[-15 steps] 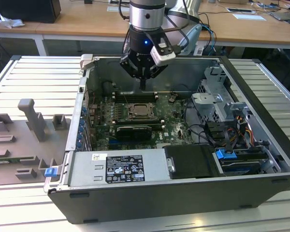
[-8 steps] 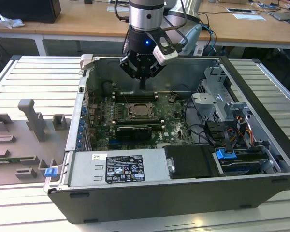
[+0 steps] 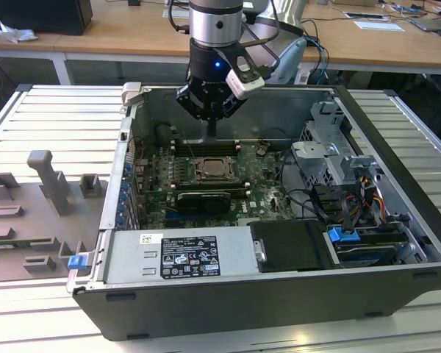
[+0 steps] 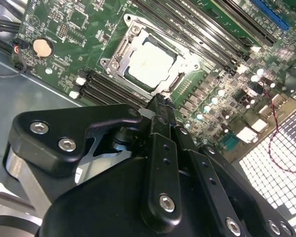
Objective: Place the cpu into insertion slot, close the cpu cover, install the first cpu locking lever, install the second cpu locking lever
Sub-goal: 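Install the first cpu locking lever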
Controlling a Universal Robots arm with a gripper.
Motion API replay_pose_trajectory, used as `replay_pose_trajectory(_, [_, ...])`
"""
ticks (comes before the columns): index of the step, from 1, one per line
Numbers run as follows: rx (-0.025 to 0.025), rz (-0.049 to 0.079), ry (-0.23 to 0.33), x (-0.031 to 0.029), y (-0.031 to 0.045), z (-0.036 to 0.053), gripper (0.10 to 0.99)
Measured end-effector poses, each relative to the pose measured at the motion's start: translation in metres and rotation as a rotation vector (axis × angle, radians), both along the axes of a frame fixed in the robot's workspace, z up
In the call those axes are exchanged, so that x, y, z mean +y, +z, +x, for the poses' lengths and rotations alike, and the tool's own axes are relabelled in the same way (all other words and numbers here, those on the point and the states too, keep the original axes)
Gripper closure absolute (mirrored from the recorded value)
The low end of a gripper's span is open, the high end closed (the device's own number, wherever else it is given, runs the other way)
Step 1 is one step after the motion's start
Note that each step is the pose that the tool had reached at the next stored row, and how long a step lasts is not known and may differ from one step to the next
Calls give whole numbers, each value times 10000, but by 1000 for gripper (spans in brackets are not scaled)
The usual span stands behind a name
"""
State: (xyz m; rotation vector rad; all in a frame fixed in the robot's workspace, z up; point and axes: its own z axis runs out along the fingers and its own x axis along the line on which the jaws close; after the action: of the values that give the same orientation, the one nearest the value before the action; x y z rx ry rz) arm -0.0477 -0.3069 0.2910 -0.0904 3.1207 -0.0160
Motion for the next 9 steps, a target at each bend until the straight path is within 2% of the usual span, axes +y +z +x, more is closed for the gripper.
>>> replay_pose_trajectory(6, [1, -1, 1, 0, -1, -25, 980])
replay_pose_trajectory(9, [1, 0, 0, 0, -4, -121, 980])
